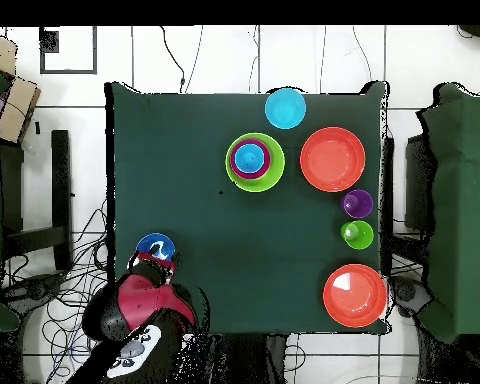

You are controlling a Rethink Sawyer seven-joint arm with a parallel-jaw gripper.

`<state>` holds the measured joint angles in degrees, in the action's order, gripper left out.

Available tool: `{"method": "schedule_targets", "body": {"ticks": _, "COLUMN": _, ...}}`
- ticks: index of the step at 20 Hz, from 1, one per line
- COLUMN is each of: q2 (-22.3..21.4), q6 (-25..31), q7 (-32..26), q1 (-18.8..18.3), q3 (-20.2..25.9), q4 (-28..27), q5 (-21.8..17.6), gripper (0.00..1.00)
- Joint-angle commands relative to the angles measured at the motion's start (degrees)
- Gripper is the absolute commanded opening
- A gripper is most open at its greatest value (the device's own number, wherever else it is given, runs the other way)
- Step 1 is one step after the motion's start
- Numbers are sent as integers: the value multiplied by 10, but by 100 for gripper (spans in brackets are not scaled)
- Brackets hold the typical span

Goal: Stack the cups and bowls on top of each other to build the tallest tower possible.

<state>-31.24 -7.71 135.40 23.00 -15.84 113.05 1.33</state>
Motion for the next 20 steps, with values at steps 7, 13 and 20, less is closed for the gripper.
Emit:
{"method": "schedule_targets", "body": {"ticks": 7, "q2": 37, "q6": -30, "q7": 45, "q1": -42, "q3": 79, "q4": -4, "q5": -43, "gripper": 100}}
{"method": "schedule_targets", "body": {"ticks": 13, "q2": 58, "q6": -63, "q7": 48, "q1": -69, "q3": 90, "q4": -12, "q5": -64, "gripper": 100}}
{"method": "schedule_targets", "body": {"ticks": 20, "q2": 57, "q6": -59, "q7": 50, "q1": -66, "q3": 91, "q4": -15, "q5": -60, "gripper": 100}}
